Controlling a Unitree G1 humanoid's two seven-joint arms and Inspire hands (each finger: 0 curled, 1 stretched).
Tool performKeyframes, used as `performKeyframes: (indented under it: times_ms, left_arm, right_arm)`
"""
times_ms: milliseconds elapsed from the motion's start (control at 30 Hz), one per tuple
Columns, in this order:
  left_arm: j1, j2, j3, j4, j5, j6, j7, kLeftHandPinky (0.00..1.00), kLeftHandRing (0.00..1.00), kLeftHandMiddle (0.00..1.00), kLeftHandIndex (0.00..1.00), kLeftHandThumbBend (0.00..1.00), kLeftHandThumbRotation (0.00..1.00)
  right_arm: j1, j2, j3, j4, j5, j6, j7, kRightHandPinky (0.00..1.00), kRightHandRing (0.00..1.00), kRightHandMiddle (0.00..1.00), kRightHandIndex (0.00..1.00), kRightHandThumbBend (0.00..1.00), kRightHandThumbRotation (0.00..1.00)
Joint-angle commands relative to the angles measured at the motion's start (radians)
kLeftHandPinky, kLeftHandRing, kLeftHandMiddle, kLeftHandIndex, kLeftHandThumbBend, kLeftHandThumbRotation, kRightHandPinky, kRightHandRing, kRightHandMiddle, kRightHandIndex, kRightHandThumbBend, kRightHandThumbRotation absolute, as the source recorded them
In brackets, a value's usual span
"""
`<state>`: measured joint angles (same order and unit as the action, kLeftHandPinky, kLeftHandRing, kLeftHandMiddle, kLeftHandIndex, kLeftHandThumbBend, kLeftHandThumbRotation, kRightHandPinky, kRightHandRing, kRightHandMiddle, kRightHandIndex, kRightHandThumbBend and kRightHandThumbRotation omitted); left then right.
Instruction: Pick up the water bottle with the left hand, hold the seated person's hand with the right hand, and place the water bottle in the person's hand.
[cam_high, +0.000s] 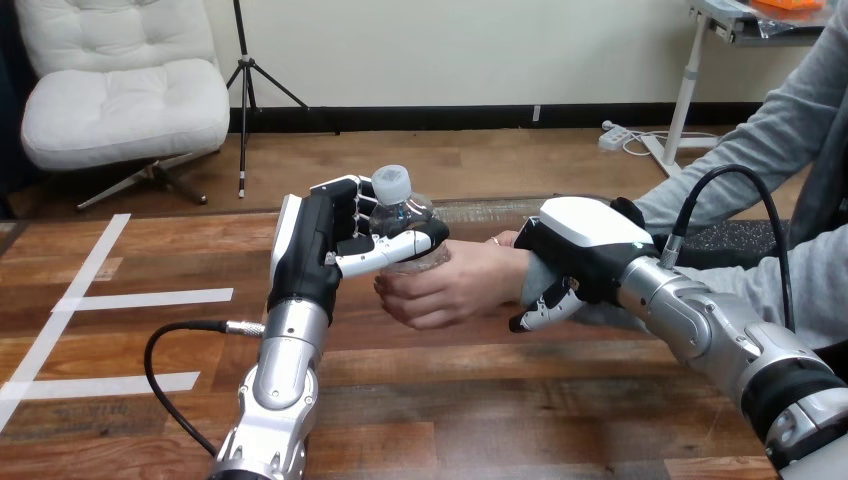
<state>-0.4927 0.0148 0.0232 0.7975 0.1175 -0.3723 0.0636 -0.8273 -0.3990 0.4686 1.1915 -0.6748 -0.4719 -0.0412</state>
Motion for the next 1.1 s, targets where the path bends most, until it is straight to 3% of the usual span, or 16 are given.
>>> performKeyframes:
  times_ms: [0, 133, 167, 233, 400, 467, 533, 700, 1067]
  left_arm:
    - [-0.107, -0.03, -0.027, -0.059, -0.012, 0.003, -0.027, 0.35, 0.41, 0.45, 0.43, 0.7, 0.0]
    - [-0.113, -0.027, -0.014, -0.023, -0.04, -0.004, -0.062, 0.39, 0.47, 0.51, 0.51, 0.73, 0.06]
    - [-0.112, -0.027, -0.014, -0.026, -0.044, -0.001, -0.066, 0.42, 0.51, 0.55, 0.56, 0.79, 0.15]
    - [-0.109, -0.023, -0.016, -0.03, -0.044, -0.002, -0.072, 0.44, 0.54, 0.58, 0.59, 0.82, 0.21]
    - [-0.104, -0.013, -0.022, -0.032, -0.044, -0.012, -0.083, 0.6, 0.7, 0.72, 0.73, 0.9, 0.45]
    - [-0.101, -0.007, -0.027, -0.039, -0.035, -0.004, -0.084, 0.62, 0.71, 0.74, 0.74, 0.9, 0.47]
    - [-0.098, -0.004, -0.028, -0.044, -0.036, 0.0, -0.09, 0.72, 0.8, 0.81, 0.8, 0.94, 0.58]
    - [-0.093, -0.001, -0.024, -0.05, -0.043, 0.005, -0.105, 0.86, 0.9, 0.91, 0.89, 0.99, 0.73]
    - [-0.084, 0.004, -0.021, -0.064, -0.045, 0.016, -0.114, 0.97, 0.98, 0.99, 0.96, 1.0, 0.88]
  right_arm:
    - [-0.144, 0.004, -0.034, -0.04, 0.025, -0.018, -0.049, 0.15, 0.2, 0.26, 0.28, 0.64, 0.0]
    - [-0.141, 0.001, -0.039, -0.06, 0.03, -0.018, -0.037, 0.15, 0.2, 0.26, 0.28, 0.65, 0.0]
    - [-0.141, 0.001, -0.039, -0.057, 0.031, -0.019, -0.039, 0.15, 0.2, 0.26, 0.28, 0.65, 0.0]
    - [-0.142, 0.001, -0.039, -0.052, 0.031, -0.018, -0.038, 0.15, 0.2, 0.26, 0.28, 0.65, 0.0]
    - [-0.142, -0.001, -0.038, -0.053, 0.03, -0.017, -0.036, 0.15, 0.2, 0.26, 0.28, 0.65, 0.0]
    - [-0.141, -0.001, -0.037, -0.052, 0.029, -0.02, -0.041, 0.15, 0.2, 0.26, 0.28, 0.65, 0.0]
    - [-0.14, -0.002, -0.039, -0.05, 0.031, -0.023, -0.043, 0.15, 0.2, 0.26, 0.28, 0.65, 0.0]
    - [-0.139, -0.003, -0.039, -0.048, 0.032, -0.025, -0.043, 0.15, 0.2, 0.26, 0.28, 0.65, 0.0]
    - [-0.138, -0.003, -0.04, -0.049, 0.033, -0.02, -0.04, 0.15, 0.2, 0.26, 0.28, 0.65, 0.0]
